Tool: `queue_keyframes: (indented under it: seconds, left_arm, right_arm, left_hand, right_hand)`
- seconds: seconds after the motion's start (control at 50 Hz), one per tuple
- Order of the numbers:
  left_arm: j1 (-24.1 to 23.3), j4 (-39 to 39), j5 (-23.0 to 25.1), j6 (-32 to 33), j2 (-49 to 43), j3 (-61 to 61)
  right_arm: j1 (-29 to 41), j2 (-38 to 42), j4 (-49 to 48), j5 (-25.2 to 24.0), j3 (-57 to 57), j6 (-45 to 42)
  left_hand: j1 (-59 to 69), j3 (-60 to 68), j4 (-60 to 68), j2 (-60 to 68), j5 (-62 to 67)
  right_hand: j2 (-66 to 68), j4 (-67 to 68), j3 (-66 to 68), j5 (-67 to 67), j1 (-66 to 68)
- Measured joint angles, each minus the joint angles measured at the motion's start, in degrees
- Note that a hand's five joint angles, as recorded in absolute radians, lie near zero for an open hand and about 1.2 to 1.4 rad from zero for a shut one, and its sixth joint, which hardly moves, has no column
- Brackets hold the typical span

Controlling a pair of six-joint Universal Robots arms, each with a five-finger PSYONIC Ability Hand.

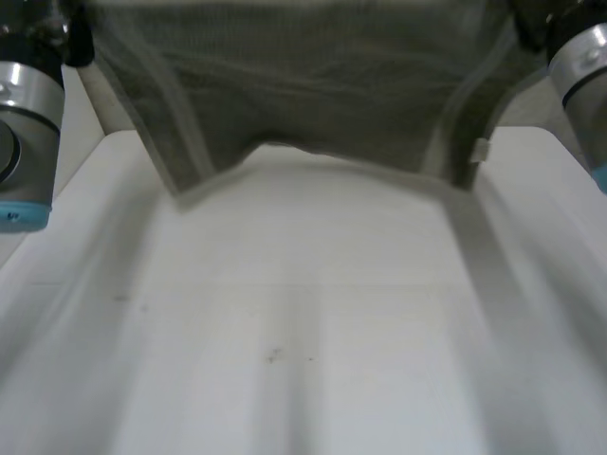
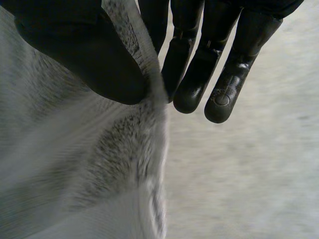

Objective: Fold the towel.

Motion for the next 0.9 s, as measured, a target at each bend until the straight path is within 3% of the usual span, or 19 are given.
queue_keyframes:
  seconds: [0.1, 0.18, 0.4, 0.6, 0.68, 0.9]
  left_arm:
    - [0.69, -4.92, 0.44, -1.71, 0.23, -8.06]
    - [1.39, -6.14, 1.5, -1.78, 0.37, -16.47]
    - [4.65, -6.84, 7.43, 1.66, 0.63, -29.59]
    - [6.35, -7.35, 7.66, 3.14, 1.58, -29.99]
    - [6.51, -7.34, 7.57, 2.99, 2.34, -30.3]
    - [6.32, -7.29, 7.64, 2.85, 2.97, -30.63]
  right_arm:
    - [-0.01, -0.52, 10.84, -5.82, 7.93, -0.22]
    - [-0.09, -0.55, 15.51, -7.28, 16.12, -2.99]
    - [-0.15, 1.54, 16.69, -8.56, 33.86, -9.11]
    - [-2.73, 2.19, 13.89, -8.84, 35.72, 6.69]
    - [-5.37, 2.05, 13.77, -8.8, 35.92, 15.23]
    - [-9.38, 3.46, 14.07, -8.84, 36.21, 20.59]
  left_hand:
    - [0.04, 0.0, 0.0, 0.0, 0.01]
    - [0.04, 0.0, 0.0, 0.0, 0.0]
    - [0.05, 0.0, 0.0, 0.0, 0.02]
    - [0.08, 0.0, 0.0, 0.0, 0.02]
    - [0.08, 0.0, 0.0, 0.0, 0.01]
    - [0.08, 0.0, 0.0, 0.0, 0.01]
  right_hand:
    - [0.0, 0.0, 0.0, 0.04, 0.0]
    - [0.0, 0.0, 0.0, 0.04, 0.0]
    - [0.0, 0.0, 0.0, 0.05, 0.0]
    - [-7.47, -7.81, -7.32, -5.69, -3.8]
    - [-22.39, -23.59, -23.32, -21.54, -15.99]
    - [-26.94, -28.89, -28.42, -27.58, -20.32]
